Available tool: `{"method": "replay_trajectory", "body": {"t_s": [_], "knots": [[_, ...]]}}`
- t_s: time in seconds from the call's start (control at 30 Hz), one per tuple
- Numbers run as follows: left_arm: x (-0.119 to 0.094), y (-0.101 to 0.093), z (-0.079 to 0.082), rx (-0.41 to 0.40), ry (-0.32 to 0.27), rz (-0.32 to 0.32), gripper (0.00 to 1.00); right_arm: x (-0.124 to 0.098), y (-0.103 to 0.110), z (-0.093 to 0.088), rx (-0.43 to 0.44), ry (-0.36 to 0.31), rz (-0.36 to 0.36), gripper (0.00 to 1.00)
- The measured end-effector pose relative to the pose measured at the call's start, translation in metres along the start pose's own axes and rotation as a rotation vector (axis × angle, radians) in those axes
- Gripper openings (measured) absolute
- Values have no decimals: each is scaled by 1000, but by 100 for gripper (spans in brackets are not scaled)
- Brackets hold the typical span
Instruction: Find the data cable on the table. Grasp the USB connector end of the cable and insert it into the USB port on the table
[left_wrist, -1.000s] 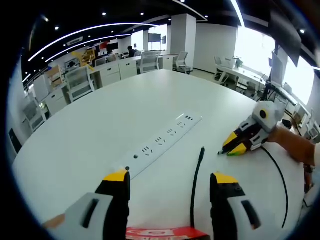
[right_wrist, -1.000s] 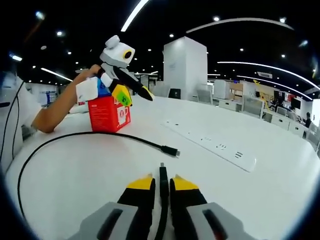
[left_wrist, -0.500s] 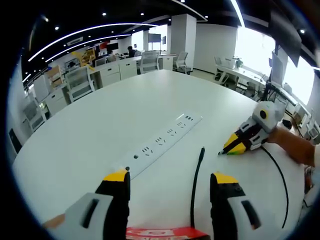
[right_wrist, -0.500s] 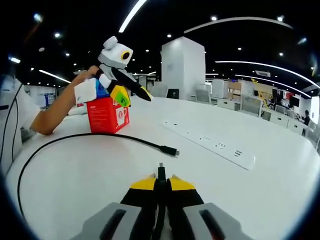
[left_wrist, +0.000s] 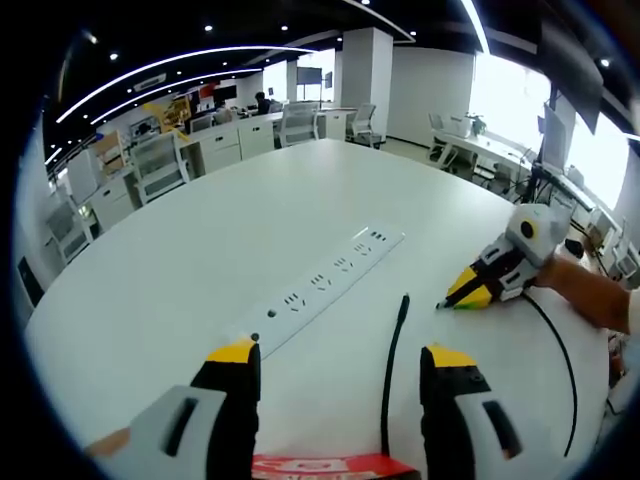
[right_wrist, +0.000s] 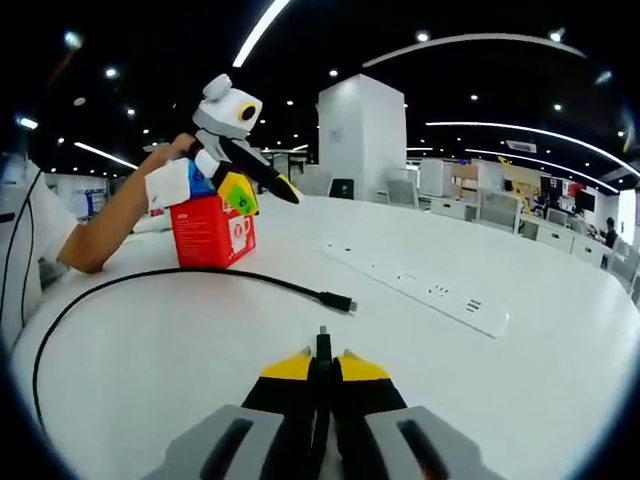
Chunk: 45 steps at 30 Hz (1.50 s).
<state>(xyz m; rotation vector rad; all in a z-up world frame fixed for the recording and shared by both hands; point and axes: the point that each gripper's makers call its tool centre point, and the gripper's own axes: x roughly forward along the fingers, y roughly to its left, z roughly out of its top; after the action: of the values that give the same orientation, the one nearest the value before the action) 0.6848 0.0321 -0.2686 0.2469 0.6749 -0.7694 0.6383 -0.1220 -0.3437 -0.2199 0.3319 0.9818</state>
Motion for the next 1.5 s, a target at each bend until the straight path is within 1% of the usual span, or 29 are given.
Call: {"method": "replay_trajectory", "body": {"t_s": [0.2,0.47,1.13,1.33,1.5], "knots": [[0,0,0,0,1,0,65,0,-1,-1,8,3,-5,9],[0,0,0,0,2,0,65,-2,-1,-1,57,10,-5,10],[0,0,1,-1,2,0,65,-3,-1,1,43,5,-3,9],[0,0,1,-1,0,0,65,-4,-3,-1,52,24,-4,9],[0,0,1,-1,1,0,65,-12,-9,1,52,36,-12,9]]}}
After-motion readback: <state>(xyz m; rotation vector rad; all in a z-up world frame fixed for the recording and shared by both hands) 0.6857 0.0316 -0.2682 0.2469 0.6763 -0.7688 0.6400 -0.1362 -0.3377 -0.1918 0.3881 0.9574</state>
